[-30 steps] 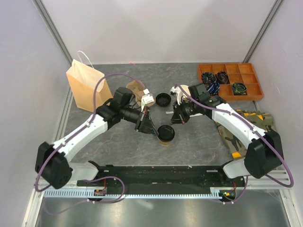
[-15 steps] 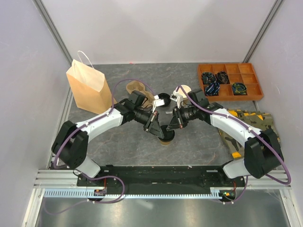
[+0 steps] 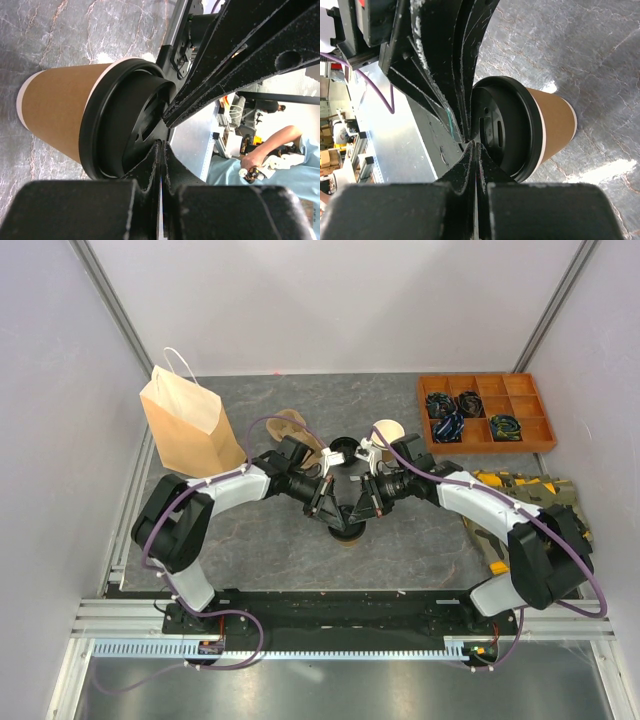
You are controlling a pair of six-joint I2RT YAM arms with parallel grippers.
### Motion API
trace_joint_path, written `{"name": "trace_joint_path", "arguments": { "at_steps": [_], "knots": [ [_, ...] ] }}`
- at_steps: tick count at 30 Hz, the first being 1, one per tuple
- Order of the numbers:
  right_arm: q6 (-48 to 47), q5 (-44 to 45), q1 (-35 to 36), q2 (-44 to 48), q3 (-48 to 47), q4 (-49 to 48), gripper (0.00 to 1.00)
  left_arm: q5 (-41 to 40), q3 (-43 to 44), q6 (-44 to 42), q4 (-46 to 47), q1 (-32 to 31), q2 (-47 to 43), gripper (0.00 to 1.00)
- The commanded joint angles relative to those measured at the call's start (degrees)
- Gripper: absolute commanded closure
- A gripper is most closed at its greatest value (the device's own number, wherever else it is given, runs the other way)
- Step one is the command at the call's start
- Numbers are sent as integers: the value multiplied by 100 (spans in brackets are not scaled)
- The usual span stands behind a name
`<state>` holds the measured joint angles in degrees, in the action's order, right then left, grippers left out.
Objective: Pack the takeout coffee
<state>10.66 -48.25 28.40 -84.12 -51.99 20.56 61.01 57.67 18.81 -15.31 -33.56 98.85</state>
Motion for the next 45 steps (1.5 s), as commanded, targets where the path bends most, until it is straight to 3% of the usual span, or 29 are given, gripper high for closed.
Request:
{"name": "trace_joint_path", "arguments": {
  "at_steps": [1, 17, 29, 40, 45],
  "knots": [
    [-99, 333, 7, -184, -5, -52, 100, -327, -168, -61, -42, 43, 205, 98],
    [-274, 439, -10, -272, 127, 80, 100, 578, 17, 290, 590, 25, -1008, 98],
    [-275, 439, -10, -386, 127, 80, 100, 33, -765, 1028, 1417, 236, 345, 98],
    [-345, 360, -10, -509, 66, 80, 100, 280, -476, 791, 1408, 87, -664, 98],
    [-301, 255, -2, -500, 48, 36, 100, -27, -537, 976, 1417, -107, -517, 98]
  ]
}}
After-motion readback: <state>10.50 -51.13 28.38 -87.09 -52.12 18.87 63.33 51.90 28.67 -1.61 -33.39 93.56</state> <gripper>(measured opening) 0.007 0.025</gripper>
